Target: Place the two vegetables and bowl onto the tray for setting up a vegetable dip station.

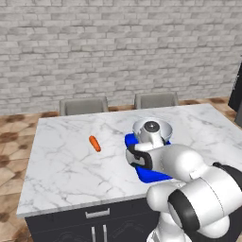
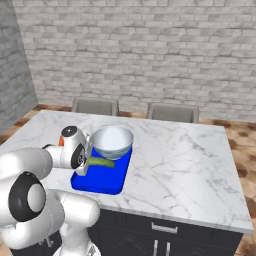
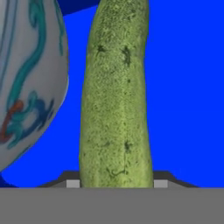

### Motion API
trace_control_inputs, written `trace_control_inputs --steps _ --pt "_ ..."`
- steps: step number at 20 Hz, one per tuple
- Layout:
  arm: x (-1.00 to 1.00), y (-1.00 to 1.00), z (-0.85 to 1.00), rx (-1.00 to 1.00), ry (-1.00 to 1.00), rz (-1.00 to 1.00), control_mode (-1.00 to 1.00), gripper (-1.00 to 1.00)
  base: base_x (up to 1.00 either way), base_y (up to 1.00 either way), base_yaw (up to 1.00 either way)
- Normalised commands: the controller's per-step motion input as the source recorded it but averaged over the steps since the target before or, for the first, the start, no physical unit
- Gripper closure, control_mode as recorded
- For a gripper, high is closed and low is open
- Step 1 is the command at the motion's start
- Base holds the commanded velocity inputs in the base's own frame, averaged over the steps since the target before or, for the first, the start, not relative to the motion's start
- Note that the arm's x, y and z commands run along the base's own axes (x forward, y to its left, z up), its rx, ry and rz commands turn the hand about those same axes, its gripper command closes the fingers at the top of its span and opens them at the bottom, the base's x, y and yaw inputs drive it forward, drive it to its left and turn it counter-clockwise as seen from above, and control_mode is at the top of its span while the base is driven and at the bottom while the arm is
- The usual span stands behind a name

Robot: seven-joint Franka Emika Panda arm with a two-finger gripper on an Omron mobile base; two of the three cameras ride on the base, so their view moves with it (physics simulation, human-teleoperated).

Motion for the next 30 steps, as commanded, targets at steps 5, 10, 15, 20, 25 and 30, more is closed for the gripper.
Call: trace_control_inputs --steps 5,10,15,20,25,30 --pt "-0.15 -0.02 -0.27 0.0 -0.02 0.02 -1.0 -1.0 0.0 0.0 0.0" --pt "-0.15 -0.01 0.07 0.0 -0.01 -0.02 -1.0 -1.0 0.0 0.0 0.0" --pt "-0.1 0.06 0.34 -0.01 0.0 -0.06 -1.0 -1.0 0.0 0.0 0.0" --pt "-0.13 0.31 0.37 0.08 -0.08 -0.11 -1.0 -1.0 0.0 0.0 0.0" --pt "0.11 0.31 0.07 -0.01 0.14 0.02 -1.0 -1.0 0.0 0.0 0.0" --pt "0.01 0.67 0.12 -0.06 0.14 0.17 -1.0 -1.0 0.0 0.0 0.0"
